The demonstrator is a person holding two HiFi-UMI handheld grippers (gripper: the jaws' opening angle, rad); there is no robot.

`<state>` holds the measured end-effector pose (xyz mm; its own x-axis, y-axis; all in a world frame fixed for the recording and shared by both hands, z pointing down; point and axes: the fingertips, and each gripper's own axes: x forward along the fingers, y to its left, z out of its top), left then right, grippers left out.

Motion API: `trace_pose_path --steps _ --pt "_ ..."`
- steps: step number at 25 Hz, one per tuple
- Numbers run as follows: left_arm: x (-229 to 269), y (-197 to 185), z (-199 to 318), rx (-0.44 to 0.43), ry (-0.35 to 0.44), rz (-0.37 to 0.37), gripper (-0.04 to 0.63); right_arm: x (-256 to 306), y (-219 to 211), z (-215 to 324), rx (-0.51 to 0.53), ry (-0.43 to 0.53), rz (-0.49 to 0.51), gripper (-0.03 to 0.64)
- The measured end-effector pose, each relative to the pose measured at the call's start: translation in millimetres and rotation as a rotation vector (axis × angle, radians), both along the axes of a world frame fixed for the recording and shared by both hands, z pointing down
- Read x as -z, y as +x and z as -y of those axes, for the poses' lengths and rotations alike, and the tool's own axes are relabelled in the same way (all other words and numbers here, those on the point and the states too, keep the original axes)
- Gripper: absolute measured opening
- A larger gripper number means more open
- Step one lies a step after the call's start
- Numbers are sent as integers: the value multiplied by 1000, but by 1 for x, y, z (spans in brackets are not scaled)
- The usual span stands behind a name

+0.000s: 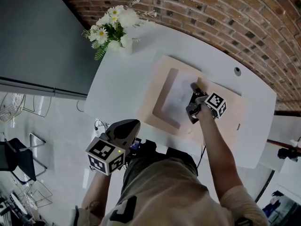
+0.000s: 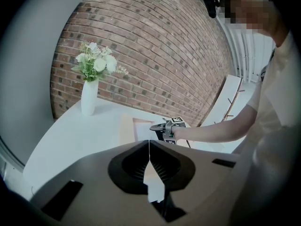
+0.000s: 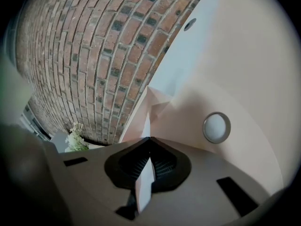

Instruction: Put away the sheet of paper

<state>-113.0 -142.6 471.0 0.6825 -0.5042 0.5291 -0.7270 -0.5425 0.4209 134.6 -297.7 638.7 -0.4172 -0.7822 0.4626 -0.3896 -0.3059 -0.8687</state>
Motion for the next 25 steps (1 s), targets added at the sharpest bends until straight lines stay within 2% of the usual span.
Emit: trace_pose_path --steps 13,25 --pt "1 1 4 -5 5 5 18 0 0 2 8 3 -5 23" --pt "0 1 4 2 2 3 18 -1 -2 3 34 -4 -55 23"
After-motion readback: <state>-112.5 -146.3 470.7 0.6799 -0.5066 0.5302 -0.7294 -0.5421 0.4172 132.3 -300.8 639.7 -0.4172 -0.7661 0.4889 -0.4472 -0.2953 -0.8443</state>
